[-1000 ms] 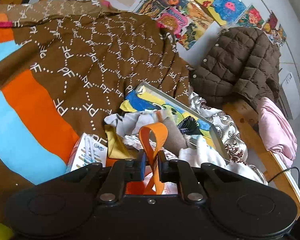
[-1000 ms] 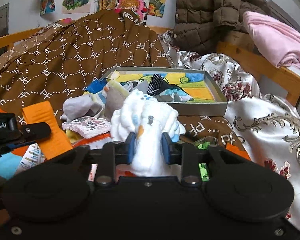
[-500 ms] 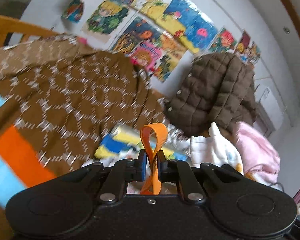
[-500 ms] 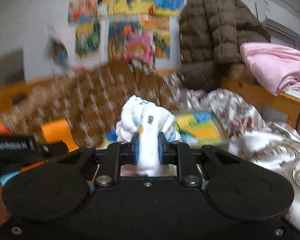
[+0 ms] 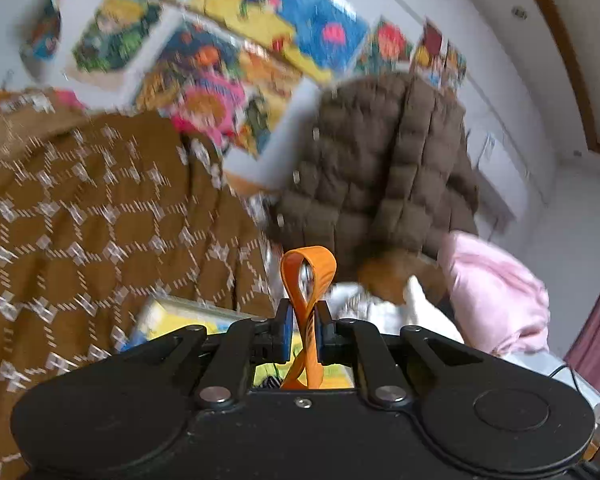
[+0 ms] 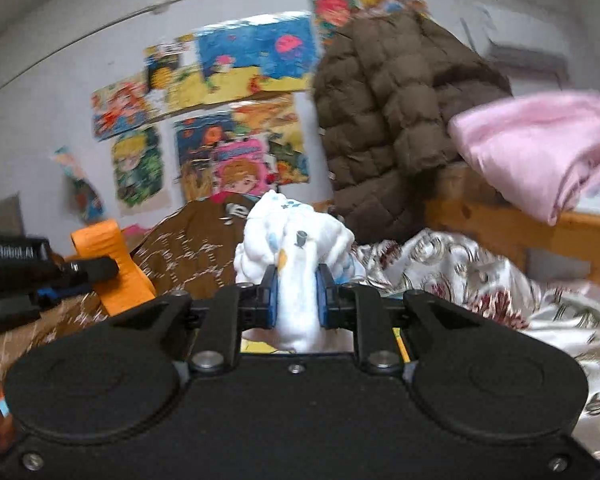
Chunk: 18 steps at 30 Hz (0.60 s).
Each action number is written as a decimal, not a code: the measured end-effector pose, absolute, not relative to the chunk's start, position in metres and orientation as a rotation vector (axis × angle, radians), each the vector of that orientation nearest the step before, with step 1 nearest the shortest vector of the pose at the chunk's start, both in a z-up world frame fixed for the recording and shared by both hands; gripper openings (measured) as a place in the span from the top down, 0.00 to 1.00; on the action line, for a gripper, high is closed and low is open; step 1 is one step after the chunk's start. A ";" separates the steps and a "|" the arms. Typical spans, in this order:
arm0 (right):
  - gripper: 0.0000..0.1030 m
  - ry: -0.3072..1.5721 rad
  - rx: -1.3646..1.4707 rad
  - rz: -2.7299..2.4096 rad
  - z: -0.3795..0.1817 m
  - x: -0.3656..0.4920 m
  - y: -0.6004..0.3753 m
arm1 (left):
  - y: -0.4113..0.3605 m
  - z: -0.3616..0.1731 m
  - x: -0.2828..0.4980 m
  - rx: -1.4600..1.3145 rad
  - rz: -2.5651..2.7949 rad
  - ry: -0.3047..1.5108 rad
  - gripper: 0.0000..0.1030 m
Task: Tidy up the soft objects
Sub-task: 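Carry the orange strap and white cloth over the tin box with both tools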
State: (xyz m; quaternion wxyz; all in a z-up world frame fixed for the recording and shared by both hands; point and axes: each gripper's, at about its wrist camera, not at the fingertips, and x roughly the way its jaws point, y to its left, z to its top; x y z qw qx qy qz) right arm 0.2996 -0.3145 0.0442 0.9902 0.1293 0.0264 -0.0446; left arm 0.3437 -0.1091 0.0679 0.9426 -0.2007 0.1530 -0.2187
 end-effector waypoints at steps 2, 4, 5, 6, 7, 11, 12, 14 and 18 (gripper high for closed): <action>0.88 0.074 0.298 -0.103 0.039 0.315 -0.327 | -0.122 0.059 0.367 -0.414 -0.459 0.365 0.89; 0.88 0.102 0.337 -0.121 0.031 0.330 -0.337 | -0.133 0.051 0.385 -0.406 -0.465 0.396 0.89; 0.88 0.114 0.357 -0.126 0.028 0.337 -0.342 | -0.137 0.048 0.392 -0.399 -0.464 0.404 0.89; 0.88 0.124 0.374 -0.134 0.025 0.344 -0.346 | -0.140 0.047 0.399 -0.391 -0.463 0.409 0.89; 0.88 0.132 0.384 -0.141 0.020 0.349 -0.349 | -0.144 0.045 0.406 -0.387 -0.467 0.416 0.89; 0.88 0.166 0.410 -0.159 0.010 0.373 -0.356 | -0.150 0.036 0.428 -0.397 -0.464 0.449 0.89; 0.88 0.175 0.420 -0.165 0.006 0.379 -0.358 | -0.152 0.033 0.434 -0.393 -0.458 0.463 0.89; 0.88 0.196 0.436 -0.174 0.002 0.395 -0.359 | -0.156 0.026 0.444 -0.385 -0.444 0.494 0.89; 0.88 0.254 0.482 -0.181 -0.014 0.428 -0.368 | -0.163 0.011 0.463 -0.374 -0.396 0.570 0.89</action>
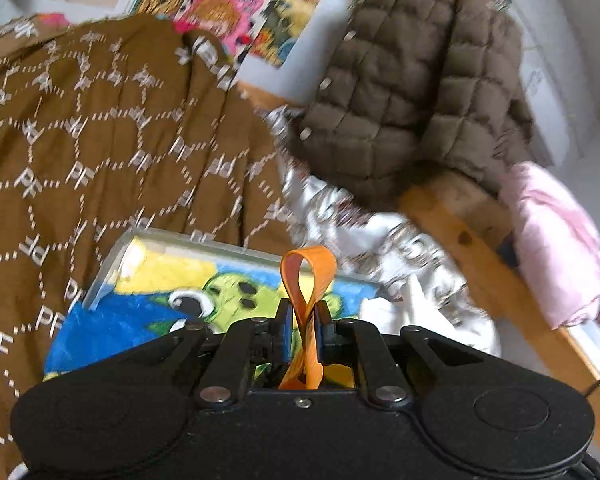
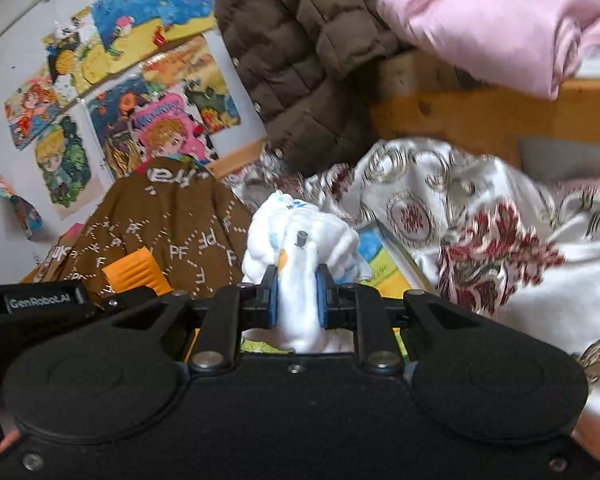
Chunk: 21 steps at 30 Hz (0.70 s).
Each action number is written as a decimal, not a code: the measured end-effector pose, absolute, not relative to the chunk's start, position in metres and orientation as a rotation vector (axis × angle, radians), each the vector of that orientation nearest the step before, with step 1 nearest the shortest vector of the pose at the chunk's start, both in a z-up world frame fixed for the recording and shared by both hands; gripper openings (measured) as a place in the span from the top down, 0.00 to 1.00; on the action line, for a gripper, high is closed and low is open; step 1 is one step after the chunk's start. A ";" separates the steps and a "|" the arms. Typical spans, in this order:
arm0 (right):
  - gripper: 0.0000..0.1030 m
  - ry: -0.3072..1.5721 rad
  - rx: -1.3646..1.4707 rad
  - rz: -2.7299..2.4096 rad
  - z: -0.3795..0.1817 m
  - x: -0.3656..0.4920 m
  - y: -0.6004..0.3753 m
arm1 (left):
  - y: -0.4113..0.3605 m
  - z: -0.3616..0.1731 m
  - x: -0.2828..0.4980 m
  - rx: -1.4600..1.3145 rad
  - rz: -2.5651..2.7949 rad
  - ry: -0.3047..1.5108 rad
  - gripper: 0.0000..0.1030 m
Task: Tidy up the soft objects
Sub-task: 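Carry the orange strap and white cloth over the tin box with both tools, then open both tools to drop the strap and cloth into the tin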
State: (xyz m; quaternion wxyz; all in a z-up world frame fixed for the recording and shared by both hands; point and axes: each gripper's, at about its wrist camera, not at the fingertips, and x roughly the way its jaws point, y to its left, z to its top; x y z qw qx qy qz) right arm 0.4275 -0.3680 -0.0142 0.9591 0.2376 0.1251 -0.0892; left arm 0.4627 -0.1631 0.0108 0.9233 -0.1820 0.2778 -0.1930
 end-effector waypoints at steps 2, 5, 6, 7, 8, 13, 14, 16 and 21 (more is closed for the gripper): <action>0.88 0.288 0.498 -0.184 -0.022 0.432 -0.368 | -0.164 0.003 0.470 -0.369 -0.363 0.611 0.89; 0.88 0.355 0.531 -0.178 -0.035 0.445 -0.369 | -0.163 -0.006 0.479 -0.367 -0.320 0.665 0.87; 0.87 0.369 0.537 -0.176 -0.039 0.447 -0.368 | -0.162 -0.009 0.481 -0.362 -0.302 0.681 0.87; 0.87 0.382 0.543 -0.175 -0.043 0.451 -0.368 | -0.162 -0.011 0.482 -0.355 -0.285 0.692 0.86; 0.86 0.391 0.548 -0.172 -0.046 0.453 -0.367 | -0.161 -0.013 0.483 -0.347 -0.271 0.698 0.85; 0.78 0.404 0.557 -0.169 -0.052 0.456 -0.364 | -0.158 -0.014 0.481 -0.279 -0.230 0.709 0.73; 0.77 0.404 0.554 -0.168 -0.051 0.456 -0.363 | -0.158 -0.014 0.480 -0.267 -0.222 0.709 0.67; 0.71 0.402 0.548 -0.169 -0.049 0.456 -0.362 | -0.157 -0.011 0.477 -0.257 -0.194 0.705 0.64; 0.59 0.362 0.515 -0.164 -0.032 0.439 -0.360 | -0.155 0.001 0.471 -0.257 -0.174 0.698 0.49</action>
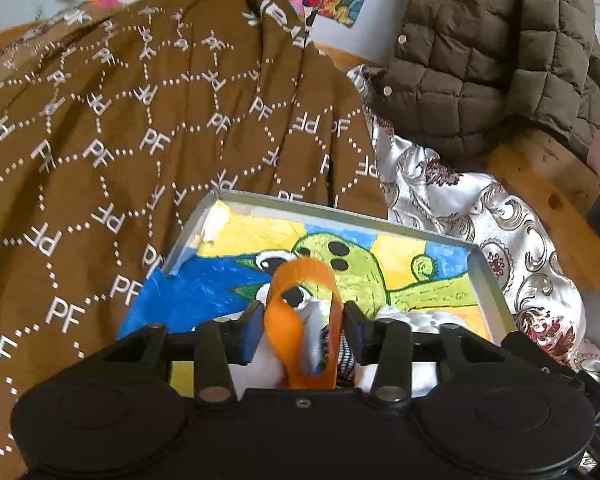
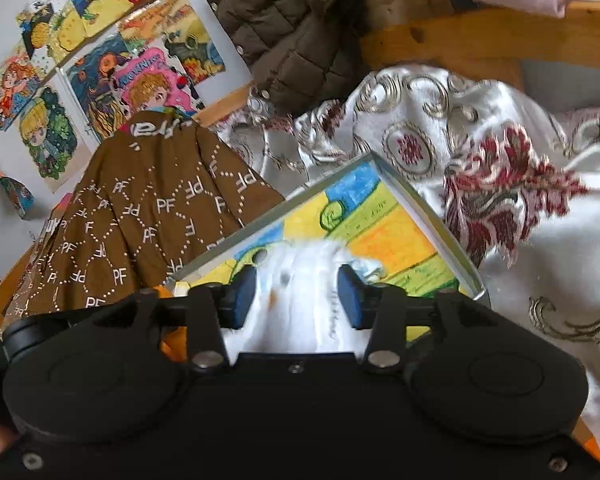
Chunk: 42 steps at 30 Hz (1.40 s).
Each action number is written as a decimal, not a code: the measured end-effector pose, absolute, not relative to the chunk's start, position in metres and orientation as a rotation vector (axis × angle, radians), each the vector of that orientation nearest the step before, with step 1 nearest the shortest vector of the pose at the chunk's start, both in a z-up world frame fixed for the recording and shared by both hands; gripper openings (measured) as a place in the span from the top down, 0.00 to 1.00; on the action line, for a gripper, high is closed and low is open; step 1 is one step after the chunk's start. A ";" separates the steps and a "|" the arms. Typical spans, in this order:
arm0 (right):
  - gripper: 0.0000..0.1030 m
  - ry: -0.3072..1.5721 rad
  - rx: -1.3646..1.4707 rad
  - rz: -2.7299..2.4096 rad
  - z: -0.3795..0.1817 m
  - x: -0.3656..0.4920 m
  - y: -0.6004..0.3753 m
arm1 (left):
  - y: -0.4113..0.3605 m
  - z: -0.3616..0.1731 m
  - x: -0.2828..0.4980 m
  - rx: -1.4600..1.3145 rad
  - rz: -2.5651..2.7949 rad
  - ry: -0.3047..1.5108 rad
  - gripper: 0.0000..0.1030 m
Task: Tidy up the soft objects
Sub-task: 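Open both tools to drop the strap and cloth into the tin, then move both tools back toward the clutter beside the tin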
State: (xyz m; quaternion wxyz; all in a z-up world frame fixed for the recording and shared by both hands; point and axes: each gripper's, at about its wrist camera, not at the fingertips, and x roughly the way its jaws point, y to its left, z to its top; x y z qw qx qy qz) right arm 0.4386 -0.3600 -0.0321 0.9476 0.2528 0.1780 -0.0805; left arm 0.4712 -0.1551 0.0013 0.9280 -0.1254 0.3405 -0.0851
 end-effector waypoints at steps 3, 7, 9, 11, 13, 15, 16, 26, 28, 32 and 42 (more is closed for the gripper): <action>0.53 0.333 0.484 -0.164 -0.020 0.429 -0.358 | -0.157 0.013 0.465 -0.218 -0.172 0.664 0.42; 0.47 0.295 0.455 -0.170 -0.004 0.417 -0.357 | -0.155 0.031 0.453 -0.208 -0.172 0.630 0.36; 0.43 0.278 0.439 -0.171 0.003 0.410 -0.355 | -0.152 0.040 0.444 -0.206 -0.176 0.605 0.32; 0.39 0.259 0.428 -0.173 0.013 0.402 -0.354 | -0.150 0.049 0.434 -0.190 -0.184 0.578 0.30; 0.37 0.231 0.419 -0.179 0.022 0.390 -0.353 | -0.149 0.058 0.422 -0.168 -0.197 0.552 0.30; 0.34 0.202 0.409 -0.183 0.033 0.377 -0.352 | -0.147 0.068 0.408 -0.138 -0.212 0.523 0.30; 0.31 0.185 0.402 -0.187 0.039 0.370 -0.352 | -0.146 0.074 0.398 -0.122 -0.221 0.505 0.28; 0.05 0.069 0.321 -0.205 0.094 0.289 -0.341 | -0.124 0.115 0.306 -0.119 -0.291 0.386 0.16; 0.02 0.058 0.294 -0.211 0.101 0.271 -0.336 | -0.120 0.119 0.288 -0.114 -0.300 0.369 0.14; 0.01 0.033 0.246 -0.215 0.114 0.238 -0.325 | -0.108 0.127 0.252 -0.117 -0.324 0.344 0.13; 0.01 0.041 0.221 -0.199 0.122 0.161 -0.297 | -0.066 0.140 0.174 -0.154 -0.355 0.272 0.08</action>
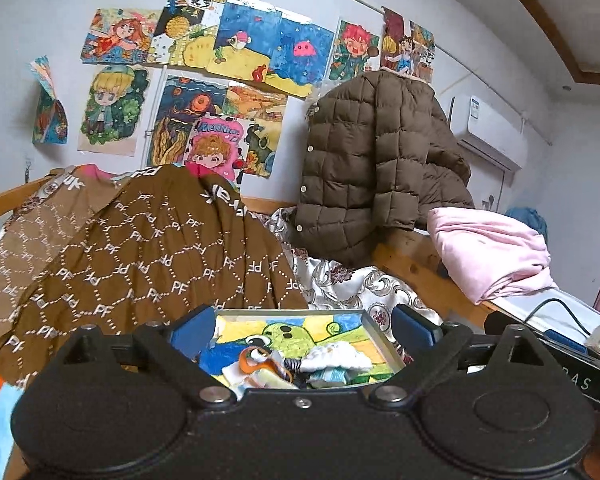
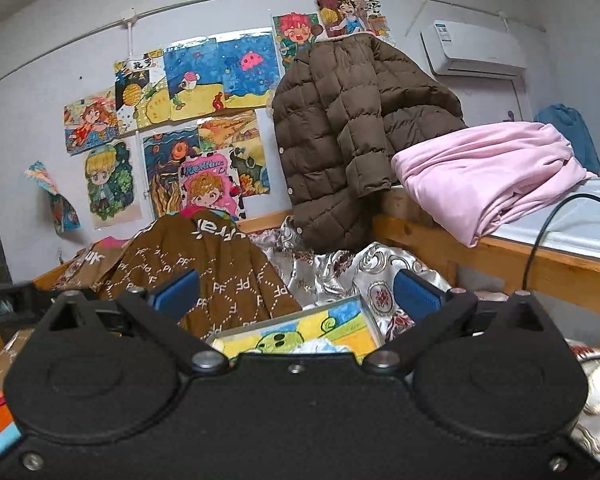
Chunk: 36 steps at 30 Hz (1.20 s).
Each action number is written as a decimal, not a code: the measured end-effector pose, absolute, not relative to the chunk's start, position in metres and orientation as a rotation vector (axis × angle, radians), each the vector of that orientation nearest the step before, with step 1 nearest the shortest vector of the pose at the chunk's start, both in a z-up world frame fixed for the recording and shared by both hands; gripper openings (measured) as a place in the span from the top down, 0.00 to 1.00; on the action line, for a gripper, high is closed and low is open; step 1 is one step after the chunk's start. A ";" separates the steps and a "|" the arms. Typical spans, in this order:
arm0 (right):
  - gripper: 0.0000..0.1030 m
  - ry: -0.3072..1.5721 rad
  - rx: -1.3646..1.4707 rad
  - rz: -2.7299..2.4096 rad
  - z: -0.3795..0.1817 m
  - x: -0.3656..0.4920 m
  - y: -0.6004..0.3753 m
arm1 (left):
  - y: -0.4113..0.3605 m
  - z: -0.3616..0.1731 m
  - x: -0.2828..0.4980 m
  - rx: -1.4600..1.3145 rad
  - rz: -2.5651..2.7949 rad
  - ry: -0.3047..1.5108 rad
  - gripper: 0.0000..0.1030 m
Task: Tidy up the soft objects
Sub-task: 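Move both tools back toward the clutter beside the tin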
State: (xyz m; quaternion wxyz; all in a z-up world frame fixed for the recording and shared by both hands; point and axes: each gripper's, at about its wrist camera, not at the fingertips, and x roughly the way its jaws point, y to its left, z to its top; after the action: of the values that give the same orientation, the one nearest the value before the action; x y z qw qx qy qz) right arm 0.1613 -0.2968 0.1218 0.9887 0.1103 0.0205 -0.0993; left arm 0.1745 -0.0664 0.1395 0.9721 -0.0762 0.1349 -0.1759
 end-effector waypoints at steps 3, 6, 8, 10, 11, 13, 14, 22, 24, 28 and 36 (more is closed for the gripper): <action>0.01 0.045 0.202 -0.194 0.119 0.146 -0.289 | -0.054 0.133 0.153 -0.150 -0.349 0.280 0.06; 0.00 0.071 0.172 -0.186 0.115 0.130 -0.276 | -0.041 0.120 0.136 -0.154 -0.337 0.313 0.06; 0.00 0.090 0.155 -0.180 0.109 0.123 -0.269 | -0.033 0.109 0.124 -0.153 -0.331 0.343 0.06; 0.01 0.116 0.132 -0.178 0.103 0.114 -0.260 | -0.026 0.097 0.116 -0.152 -0.323 0.373 0.06; 0.00 0.128 0.120 -0.177 0.100 0.110 -0.255 | -0.023 0.092 0.113 -0.151 -0.318 0.386 0.06; 0.00 0.153 0.094 -0.182 0.096 0.104 -0.246 | -0.015 0.083 0.107 -0.156 -0.305 0.415 0.06; 0.01 0.162 0.086 -0.184 0.094 0.101 -0.243 | -0.012 0.079 0.105 -0.159 -0.300 0.430 0.06; 0.00 0.250 0.016 -0.196 0.080 0.090 -0.223 | 0.003 0.059 0.091 -0.173 -0.262 0.549 0.01; 0.00 0.285 -0.002 -0.211 0.075 0.089 -0.220 | 0.003 0.053 0.091 -0.158 -0.265 0.598 0.01; 0.00 0.362 -0.016 -0.232 0.066 0.085 -0.214 | 0.003 0.042 0.094 -0.132 -0.289 0.687 0.01; 0.00 0.517 0.047 -0.190 0.041 0.074 -0.216 | -0.009 0.023 0.103 -0.115 -0.347 0.846 0.01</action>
State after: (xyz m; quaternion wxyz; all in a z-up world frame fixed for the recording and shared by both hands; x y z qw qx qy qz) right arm 0.0735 -0.2162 0.0408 0.9621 0.0234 0.2551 -0.0939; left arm 0.1029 -0.0092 0.0227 0.8956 -0.0557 0.4084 -0.1673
